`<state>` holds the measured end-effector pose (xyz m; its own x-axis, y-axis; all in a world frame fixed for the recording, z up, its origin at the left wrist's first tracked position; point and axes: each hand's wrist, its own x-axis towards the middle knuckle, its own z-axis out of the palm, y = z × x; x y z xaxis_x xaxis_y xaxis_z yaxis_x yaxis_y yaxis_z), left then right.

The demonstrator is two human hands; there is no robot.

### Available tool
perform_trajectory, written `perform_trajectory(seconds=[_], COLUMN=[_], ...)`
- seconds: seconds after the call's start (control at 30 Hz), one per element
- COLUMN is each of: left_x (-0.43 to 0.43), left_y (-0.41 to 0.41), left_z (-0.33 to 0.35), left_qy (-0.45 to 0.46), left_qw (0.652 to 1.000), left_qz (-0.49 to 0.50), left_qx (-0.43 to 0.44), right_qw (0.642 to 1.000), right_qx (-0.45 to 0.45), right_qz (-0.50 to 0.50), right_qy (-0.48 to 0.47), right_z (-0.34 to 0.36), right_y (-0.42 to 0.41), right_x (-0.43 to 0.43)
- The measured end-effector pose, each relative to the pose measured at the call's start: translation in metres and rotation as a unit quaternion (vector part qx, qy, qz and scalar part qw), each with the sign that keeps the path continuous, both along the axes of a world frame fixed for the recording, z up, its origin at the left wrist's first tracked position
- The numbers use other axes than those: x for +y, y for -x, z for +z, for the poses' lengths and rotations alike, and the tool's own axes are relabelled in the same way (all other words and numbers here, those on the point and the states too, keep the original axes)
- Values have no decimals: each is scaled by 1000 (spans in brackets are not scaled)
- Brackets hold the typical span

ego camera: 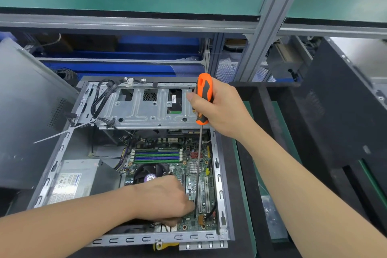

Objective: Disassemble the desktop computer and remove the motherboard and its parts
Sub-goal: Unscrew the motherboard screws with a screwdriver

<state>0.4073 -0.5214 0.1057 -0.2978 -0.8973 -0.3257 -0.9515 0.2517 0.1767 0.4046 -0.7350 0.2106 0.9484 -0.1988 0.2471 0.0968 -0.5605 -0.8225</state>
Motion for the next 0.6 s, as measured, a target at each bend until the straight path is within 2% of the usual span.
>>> perform_trajectory(seconds=[0.13, 0.6], left_x=[3, 1], left_y=[0, -2], left_z=[-1, -5], left_qy=[4, -16], left_qw=[1000, 1000], left_qz=[-2, 18], left_qx=[-16, 17], right_qw=[1000, 1000], right_qx=[-4, -7], right_qz=[4, 0], right_qy=[-6, 3], right_z=[-1, -1], right_y=[-3, -1], right_x=[1, -8])
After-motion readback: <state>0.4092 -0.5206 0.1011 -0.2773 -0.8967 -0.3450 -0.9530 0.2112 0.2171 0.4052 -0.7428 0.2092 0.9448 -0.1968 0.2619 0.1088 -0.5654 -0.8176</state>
